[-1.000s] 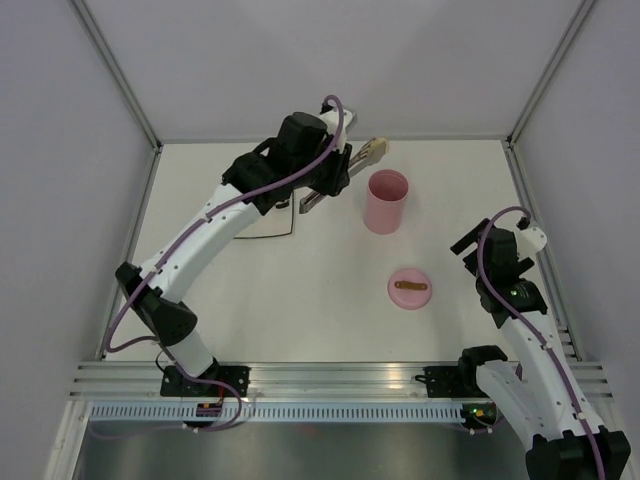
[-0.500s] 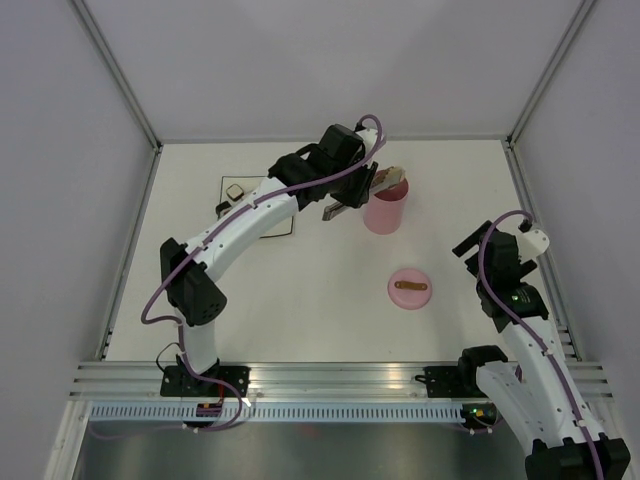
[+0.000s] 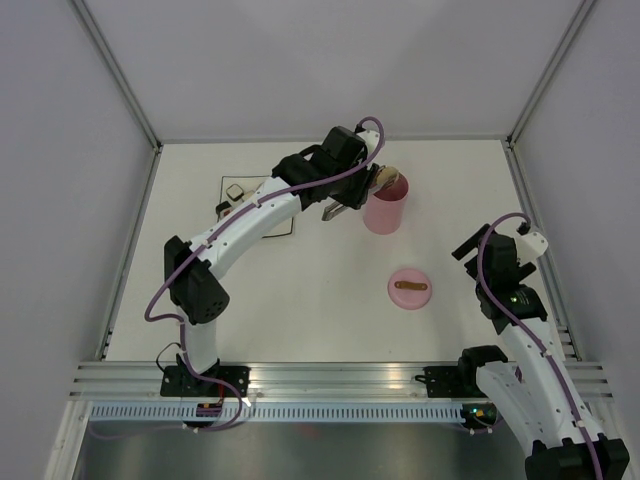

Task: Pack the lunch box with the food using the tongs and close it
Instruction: Place the fake food in the packing box, then pick up the fake food from the plate.

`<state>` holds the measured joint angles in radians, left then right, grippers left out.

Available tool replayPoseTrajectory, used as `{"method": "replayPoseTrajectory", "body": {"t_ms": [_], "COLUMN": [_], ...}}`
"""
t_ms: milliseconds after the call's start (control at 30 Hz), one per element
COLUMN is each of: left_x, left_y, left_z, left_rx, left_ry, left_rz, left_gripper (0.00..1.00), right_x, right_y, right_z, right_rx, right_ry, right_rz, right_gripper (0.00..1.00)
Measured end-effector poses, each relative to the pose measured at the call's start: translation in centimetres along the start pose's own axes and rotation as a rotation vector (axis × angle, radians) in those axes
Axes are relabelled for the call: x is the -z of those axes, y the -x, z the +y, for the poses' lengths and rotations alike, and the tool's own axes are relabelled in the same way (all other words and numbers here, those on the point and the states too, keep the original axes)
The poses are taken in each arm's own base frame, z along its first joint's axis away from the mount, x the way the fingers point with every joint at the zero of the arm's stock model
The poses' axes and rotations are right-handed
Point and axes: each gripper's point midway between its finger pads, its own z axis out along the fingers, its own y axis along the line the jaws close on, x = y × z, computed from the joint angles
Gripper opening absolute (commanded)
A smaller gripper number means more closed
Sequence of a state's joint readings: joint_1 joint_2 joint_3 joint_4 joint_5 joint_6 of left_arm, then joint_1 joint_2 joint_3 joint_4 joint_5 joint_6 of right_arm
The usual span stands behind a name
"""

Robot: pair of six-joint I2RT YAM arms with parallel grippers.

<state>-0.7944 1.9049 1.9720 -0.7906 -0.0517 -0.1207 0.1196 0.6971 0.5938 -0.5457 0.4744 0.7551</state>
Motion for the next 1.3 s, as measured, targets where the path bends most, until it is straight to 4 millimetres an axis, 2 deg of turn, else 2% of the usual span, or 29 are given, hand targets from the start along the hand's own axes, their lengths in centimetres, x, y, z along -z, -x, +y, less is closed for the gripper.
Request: {"method": "replayPoseTrajectory", "body": {"t_ms": [67,400,467,900,1033,1133,1233,1300], "left_x": [0.0,0.0,0.0,0.0,0.2,1.0,2.8,4.6], "left_y": [0.0,0.0,0.0,0.0,0.2,0.6,1.1,1.3], "left_z": [0.1,0.0,0.0,0.2,1.2,2.5,5.0,7.6], "left_rx": [-0.004,-0.008,-0.008,-0.009,-0.006,0.014,0.062,0.108], "left_ry": [0.003,0.001,-0.001,0.008,0.056,0.080,0.116,0.157], "left_rz": [0.001,0.001,0.002,0.001,-0.009,-0.020,-0.046,-0.069], "left_gripper": [0.52,0.58,0.63,0.62,0.62,0.62,0.62,0.62], "right_x": [-0.1,-0.2,-0.3,-0.5,-0.5,-0.5,-0.4,-0.4], "right_y": [-0.1,-0.3,-0.4,-0.8,-0.8,-0.9,-0.8,-0.8], "right_z": [0.0,-0.1,-0.1,-0.3,-0.3,-0.3,-0.3,-0.2], "right_rx": [0.002,0.005,0.006,0.012,0.011,0.012,0.011,0.009], "right_ry": [-0.003,-0.007,-0.007,-0.013,-0.012,-0.012,-0.009,-0.006], "right_rz": [0.003,0.009,0.010,0.021,0.021,0.022,0.021,0.021], "right_gripper": [0.98,0.98,0.98,0.98,0.98,0.98,0.98,0.98]}}
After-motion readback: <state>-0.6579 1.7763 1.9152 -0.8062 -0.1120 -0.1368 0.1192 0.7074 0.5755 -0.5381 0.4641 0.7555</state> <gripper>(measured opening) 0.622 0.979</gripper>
